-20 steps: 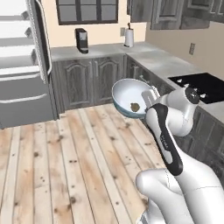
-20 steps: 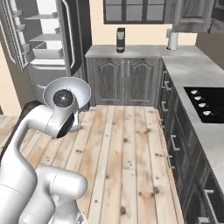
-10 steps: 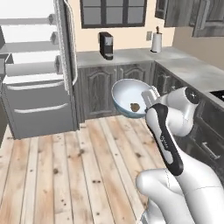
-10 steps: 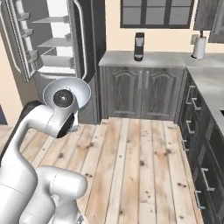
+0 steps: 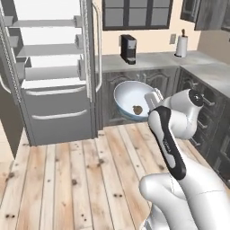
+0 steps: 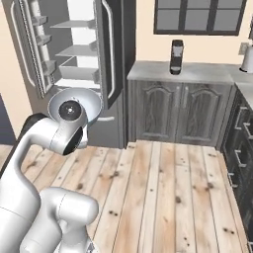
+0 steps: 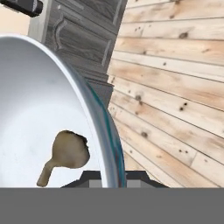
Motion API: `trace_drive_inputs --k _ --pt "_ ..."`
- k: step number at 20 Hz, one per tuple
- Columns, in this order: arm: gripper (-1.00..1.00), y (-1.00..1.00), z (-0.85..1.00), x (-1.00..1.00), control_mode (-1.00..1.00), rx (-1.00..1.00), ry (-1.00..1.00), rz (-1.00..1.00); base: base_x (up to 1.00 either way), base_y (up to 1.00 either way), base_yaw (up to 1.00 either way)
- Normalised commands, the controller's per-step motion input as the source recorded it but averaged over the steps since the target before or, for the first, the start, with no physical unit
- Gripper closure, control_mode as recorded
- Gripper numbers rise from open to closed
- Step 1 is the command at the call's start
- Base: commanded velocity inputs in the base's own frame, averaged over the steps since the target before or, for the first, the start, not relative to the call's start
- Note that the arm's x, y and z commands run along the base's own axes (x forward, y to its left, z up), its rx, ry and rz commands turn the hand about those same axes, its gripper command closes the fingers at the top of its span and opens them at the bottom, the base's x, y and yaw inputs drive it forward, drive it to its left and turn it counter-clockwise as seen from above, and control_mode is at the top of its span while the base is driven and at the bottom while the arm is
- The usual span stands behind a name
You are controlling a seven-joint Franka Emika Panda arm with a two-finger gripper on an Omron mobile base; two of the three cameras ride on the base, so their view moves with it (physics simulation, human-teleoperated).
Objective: Move the glass cup from next to the sink to the open cabinet. Then, move the bowl with the garlic to the fridge to clear the area for faucet cleaning.
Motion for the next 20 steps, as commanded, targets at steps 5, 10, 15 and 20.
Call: trace_drive_inputs --k 5,10,15,20 --pt "1.0 0.0 0.0 0.0 1.0 0.0 0.0 0.0 0.98 0.79 0.05" --pt "1.0 0.0 0.0 0.0 1.0 0.0 0.0 0.0 1.0 -0.01 0.11" --pt "1.0 0.0 0.0 0.0 1.0 0.0 0.0 0.0 0.76 0.55 0.01" --pt "1.0 0.0 0.0 0.0 1.0 0.0 0.0 0.0 0.12 0.97 0.02"
